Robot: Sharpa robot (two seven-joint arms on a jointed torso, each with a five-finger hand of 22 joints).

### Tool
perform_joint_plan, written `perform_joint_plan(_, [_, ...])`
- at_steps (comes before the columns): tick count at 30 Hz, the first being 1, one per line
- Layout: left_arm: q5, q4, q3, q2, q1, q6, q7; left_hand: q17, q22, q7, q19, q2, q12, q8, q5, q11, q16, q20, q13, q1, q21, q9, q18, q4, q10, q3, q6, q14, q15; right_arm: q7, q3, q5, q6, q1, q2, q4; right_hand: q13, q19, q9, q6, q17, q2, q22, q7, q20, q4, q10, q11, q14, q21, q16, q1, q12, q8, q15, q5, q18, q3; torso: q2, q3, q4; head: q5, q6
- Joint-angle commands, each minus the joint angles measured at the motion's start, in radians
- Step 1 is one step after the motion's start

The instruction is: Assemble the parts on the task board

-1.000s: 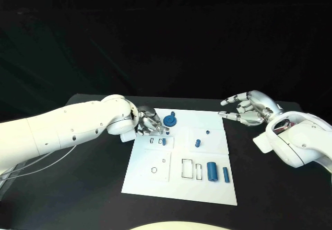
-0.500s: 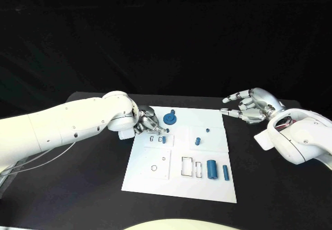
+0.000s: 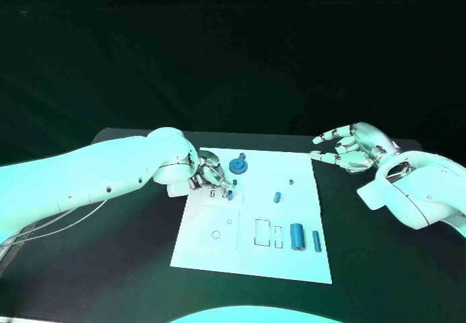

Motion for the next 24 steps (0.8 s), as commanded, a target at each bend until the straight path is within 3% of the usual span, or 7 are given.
perform_joint_plan(1, [0.012,0.003,0.0,0.006,0.002,0.034,-0.014,0.261,0.003,0.001,0.005,-0.001,-0.005,-0.004,-0.003,0.0,0.003,0.001,0.0,-0.01,0.003,0.002,-0.015,-0.001,-0.008,-0.006,-0.009,0.105,0.006,-0.004,0.0,-0.001,0.016,0.0,0.002,-0.001,0.1,-0.002,0.0,0.002,0.17,0.01,0.093,0.001,-0.003,0.003,0.001,-0.006,0.083,-0.002,-0.005,-0.001,-0.002,0.003,-0.008,-0.004,0.0,0.003,0.0,0.0006,0.0007,0.0,-0.001])
perform_joint_plan(8, [0.013,0.003,0.0,0.01,0.002,0.033,-0.016,0.261,0.004,0.0,0.006,-0.004,-0.004,-0.005,-0.003,0.0,0.004,0.003,0.003,-0.039,0.003,0.004,-0.015,0.0,-0.005,-0.023,-0.006,0.105,0.007,-0.008,0.0,-0.001,0.018,0.0,0.004,-0.004,0.099,-0.001,-0.001,0.001,0.17,0.011,0.093,0.001,-0.003,0.002,0.0,-0.006,0.083,-0.002,-0.005,-0.001,-0.002,0.004,-0.008,-0.004,0.0,0.003,0.001,0.0012,-0.0017,0.001,0.0])
perform_joint_plan(24, [0.011,-0.004,-0.001,0.021,0.002,0.055,-0.024,0.262,0.008,0.0,0.007,-0.004,-0.005,-0.005,-0.002,-0.001,0.005,0.003,0.001,-0.04,0.005,0.005,-0.016,-0.002,-0.006,-0.026,-0.005,0.105,0.006,-0.013,0.0,-0.001,0.024,0.0,0.006,-0.008,0.099,-0.001,-0.001,0.001,0.17,0.011,0.093,0.001,-0.003,0.002,0.0,-0.006,0.083,-0.002,-0.005,-0.001,-0.002,0.004,-0.008,-0.004,0.0,0.003,0.001,0.0013,-0.0003,-0.001,-0.005])
